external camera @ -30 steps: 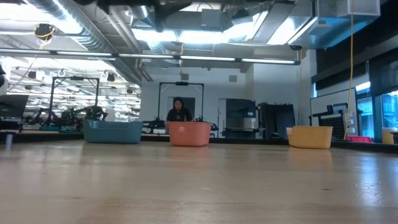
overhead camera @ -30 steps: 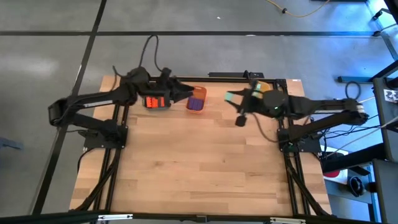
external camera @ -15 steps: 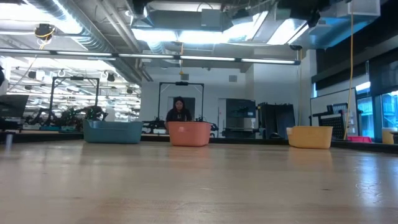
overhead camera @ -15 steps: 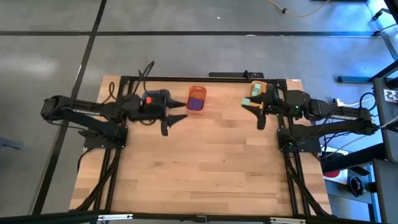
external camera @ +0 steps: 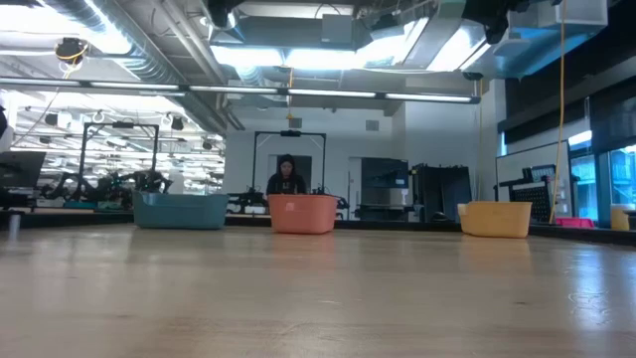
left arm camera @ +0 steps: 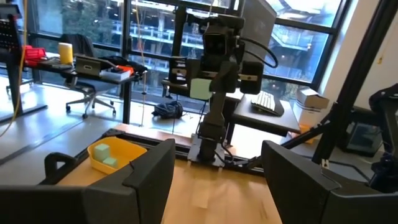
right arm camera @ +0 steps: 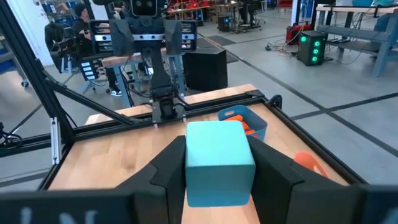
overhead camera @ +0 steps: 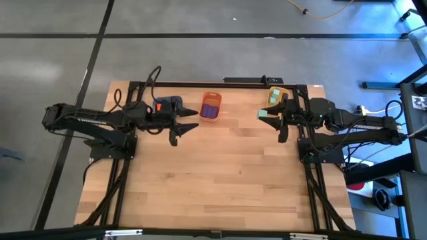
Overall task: Sort & place blocks by color
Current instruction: Put the blue block into the yellow bin
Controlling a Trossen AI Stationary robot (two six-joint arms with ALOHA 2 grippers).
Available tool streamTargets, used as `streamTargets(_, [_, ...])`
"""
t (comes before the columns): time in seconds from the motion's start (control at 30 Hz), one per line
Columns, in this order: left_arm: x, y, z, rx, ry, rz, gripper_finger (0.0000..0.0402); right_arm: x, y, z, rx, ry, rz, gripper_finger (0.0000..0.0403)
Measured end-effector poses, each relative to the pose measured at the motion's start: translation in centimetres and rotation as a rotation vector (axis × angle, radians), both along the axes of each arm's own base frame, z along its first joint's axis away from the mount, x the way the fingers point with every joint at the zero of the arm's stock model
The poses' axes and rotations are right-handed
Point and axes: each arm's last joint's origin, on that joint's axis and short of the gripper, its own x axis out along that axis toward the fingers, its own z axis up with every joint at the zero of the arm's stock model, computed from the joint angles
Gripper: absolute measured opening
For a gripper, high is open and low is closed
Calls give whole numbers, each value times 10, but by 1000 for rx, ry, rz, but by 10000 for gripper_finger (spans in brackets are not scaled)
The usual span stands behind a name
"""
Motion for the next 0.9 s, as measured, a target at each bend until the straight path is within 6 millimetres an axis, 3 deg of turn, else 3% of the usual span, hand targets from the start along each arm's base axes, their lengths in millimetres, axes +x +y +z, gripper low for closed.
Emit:
streamTargets(0.1, [0,0,0,1,0,-6,230,0,-1,1,15,2,-29,135])
streamTargets(0.23, [0,0,0,1,0,-4,230,6,-9,19,-5,54,-228,135])
streamTargets(0.33, [-2,0,1,1,-5,-2,231,10,-28,26,-12,262,-432,135])
streamTargets(0.43, [-3,0,3,1,-16,-1,231,13,-57,20,69,513,-601,135])
streamTargets(0.6, [-3,2,2,1,-13,9,231,11,-117,-23,313,867,-764,135])
streamTargets(0.77, [-8,6,7,2,-35,20,231,5,-170,-79,568,1036,-822,136])
streamTargets(0.9, [-12,9,10,3,-53,35,231,2,-199,-112,677,1087,-897,136])
